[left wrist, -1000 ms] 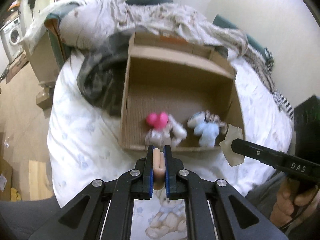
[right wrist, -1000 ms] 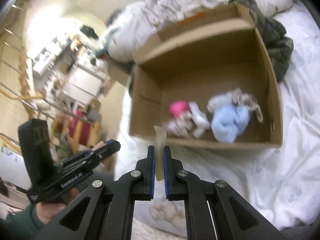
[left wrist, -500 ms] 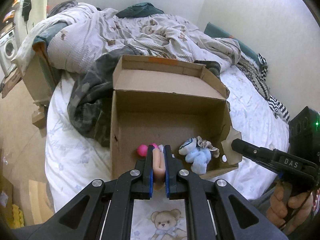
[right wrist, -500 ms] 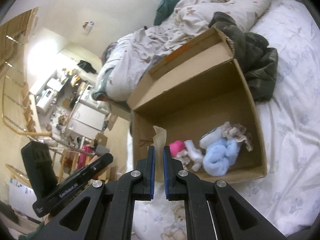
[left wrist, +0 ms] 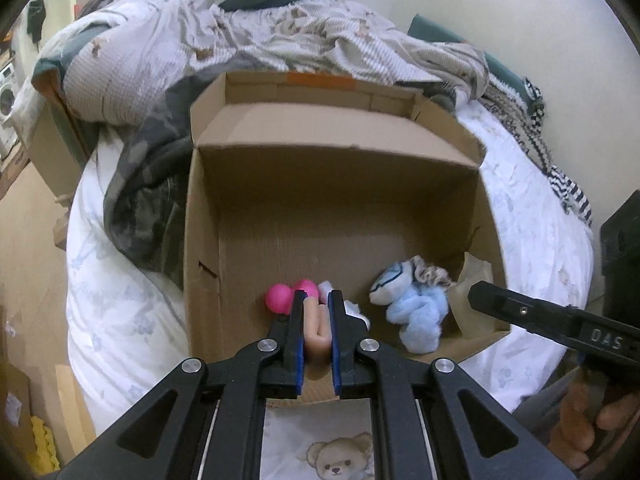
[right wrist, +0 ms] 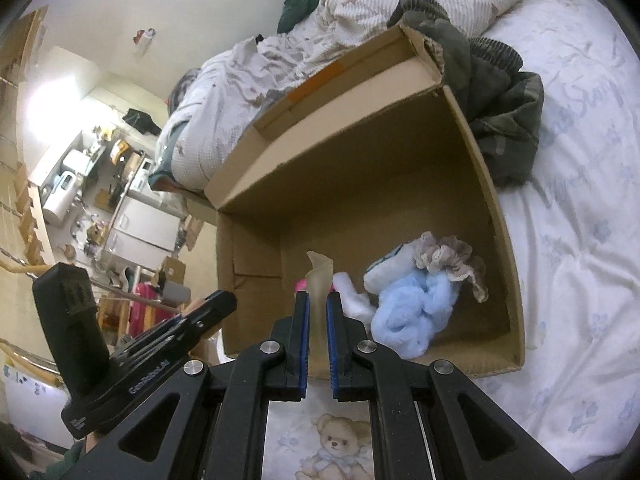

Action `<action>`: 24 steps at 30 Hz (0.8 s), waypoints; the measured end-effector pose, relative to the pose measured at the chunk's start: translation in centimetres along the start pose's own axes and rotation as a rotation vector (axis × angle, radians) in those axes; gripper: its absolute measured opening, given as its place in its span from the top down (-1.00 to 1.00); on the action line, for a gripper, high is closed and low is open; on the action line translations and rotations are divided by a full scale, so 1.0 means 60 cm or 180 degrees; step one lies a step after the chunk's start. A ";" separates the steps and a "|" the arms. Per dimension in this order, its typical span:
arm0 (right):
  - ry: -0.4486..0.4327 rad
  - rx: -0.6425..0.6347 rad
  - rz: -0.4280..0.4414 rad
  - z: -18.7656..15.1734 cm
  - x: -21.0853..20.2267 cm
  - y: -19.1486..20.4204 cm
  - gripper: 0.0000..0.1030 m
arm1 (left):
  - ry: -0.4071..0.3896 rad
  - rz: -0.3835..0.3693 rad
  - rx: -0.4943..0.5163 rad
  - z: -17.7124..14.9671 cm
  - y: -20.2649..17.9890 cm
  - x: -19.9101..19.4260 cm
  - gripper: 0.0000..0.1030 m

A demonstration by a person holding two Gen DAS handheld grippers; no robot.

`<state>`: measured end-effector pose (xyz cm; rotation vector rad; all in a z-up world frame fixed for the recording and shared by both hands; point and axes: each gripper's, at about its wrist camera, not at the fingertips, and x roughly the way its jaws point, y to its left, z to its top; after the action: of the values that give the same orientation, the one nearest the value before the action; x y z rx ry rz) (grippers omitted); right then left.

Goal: Organize soft objects
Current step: 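Carry the beige toy piece into the box with the right tool, then open the right tool to release the beige toy in the box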

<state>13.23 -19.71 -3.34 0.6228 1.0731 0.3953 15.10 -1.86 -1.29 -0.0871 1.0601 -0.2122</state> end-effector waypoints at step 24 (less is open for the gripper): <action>0.0216 0.0047 -0.0261 0.000 0.052 -0.017 0.68 | 0.0041 0.0087 -0.0197 0.000 -0.001 0.037 -0.25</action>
<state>14.58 -18.66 -6.14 0.5800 1.1634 0.3396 16.13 -2.37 -3.16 -0.1271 1.0804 -0.1553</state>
